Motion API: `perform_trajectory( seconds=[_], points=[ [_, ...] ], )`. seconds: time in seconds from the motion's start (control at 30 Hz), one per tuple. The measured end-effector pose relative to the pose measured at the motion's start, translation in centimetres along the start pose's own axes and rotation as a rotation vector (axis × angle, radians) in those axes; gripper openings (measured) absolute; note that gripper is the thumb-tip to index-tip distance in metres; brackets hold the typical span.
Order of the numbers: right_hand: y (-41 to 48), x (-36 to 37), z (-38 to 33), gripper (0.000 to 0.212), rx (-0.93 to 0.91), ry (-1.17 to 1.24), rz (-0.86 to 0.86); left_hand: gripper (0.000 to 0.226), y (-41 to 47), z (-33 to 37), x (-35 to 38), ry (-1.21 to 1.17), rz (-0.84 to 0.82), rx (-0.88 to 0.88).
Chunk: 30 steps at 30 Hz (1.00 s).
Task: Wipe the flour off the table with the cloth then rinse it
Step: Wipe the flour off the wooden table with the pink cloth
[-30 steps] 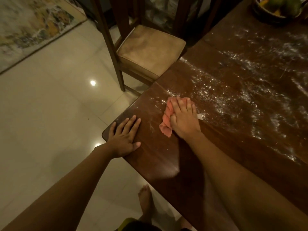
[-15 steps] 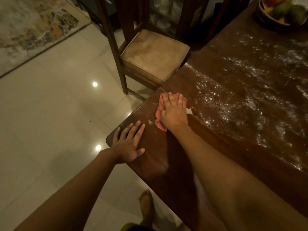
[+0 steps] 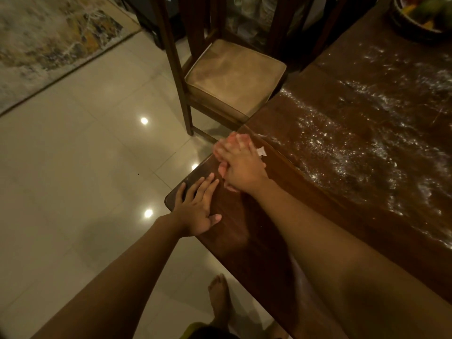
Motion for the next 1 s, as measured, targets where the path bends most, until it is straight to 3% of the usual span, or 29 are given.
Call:
perform_trajectory(
  seconds=[0.07, 0.17, 0.27, 0.33, 0.43, 0.5, 0.63, 0.73, 0.8, 0.9, 1.0],
  points=[
    [-2.6, 0.7, -1.7, 0.065, -0.169, 0.030, -0.038, 0.092, -0.3, -0.1, 0.1, -0.026, 0.036, -0.028],
    [-8.2, 1.6, -2.5, 0.065, -0.306, 0.129, -0.041, 0.084, -0.8, 0.1, 0.1, -0.072, 0.090, -0.031],
    [-12.3, 1.9, -0.5, 0.060, -0.404, 0.163, -0.081, 0.091, -0.6, 0.0, -0.1, -0.096, 0.087, -0.040],
    [-12.0, 1.2, 2.2, 0.061, -0.247, 0.215, -0.043, 0.095, -0.6, -0.1, -0.1, -0.091, 0.111, -0.046],
    [-9.0, 0.7, 2.4, 0.063, 0.157, 0.174, 0.077, 0.102, -0.5, -0.1, -0.2, -0.113, 0.095, -0.051],
    [-7.0, 1.1, -0.6, 0.063, 0.215, 0.089, 0.094, 0.109, -0.4, -0.1, -0.5, -0.178, 0.079, -0.036],
    [-8.2, 3.8, -6.3, 0.060, -0.211, 0.050, -0.057, 0.103, -1.2, -3.9, -3.1, -0.391, 0.243, -0.144],
    [-12.1, 4.4, -5.2, 0.059, -0.421, 0.107, -0.126, 0.102, -2.4, -6.4, -3.0, -0.414, 0.186, -0.162],
    [-12.9, 3.7, -3.1, 0.062, -0.341, 0.130, -0.121, 0.090, -3.3, -6.6, -2.6, -0.490, 0.160, -0.098],
    [-10.2, 1.7, -1.1, 0.062, 0.021, 0.193, 0.039, 0.061, -3.3, -6.6, -2.3, -0.515, 0.157, -0.076],
    [-5.0, 1.7, -2.7, 0.057, 0.217, 0.089, 0.096, 0.061, -3.0, -7.1, -2.2, -0.546, 0.119, -0.091]
  ],
)
Point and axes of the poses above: each hand's wrist, its own y-axis towards the middle knuckle, its own x-axis out of the palm, z = x × y, the point moved 6 cm from there along y, towards the middle knuckle, and after that the axes turned 13 degrees about -x, right-handed, at the moved point
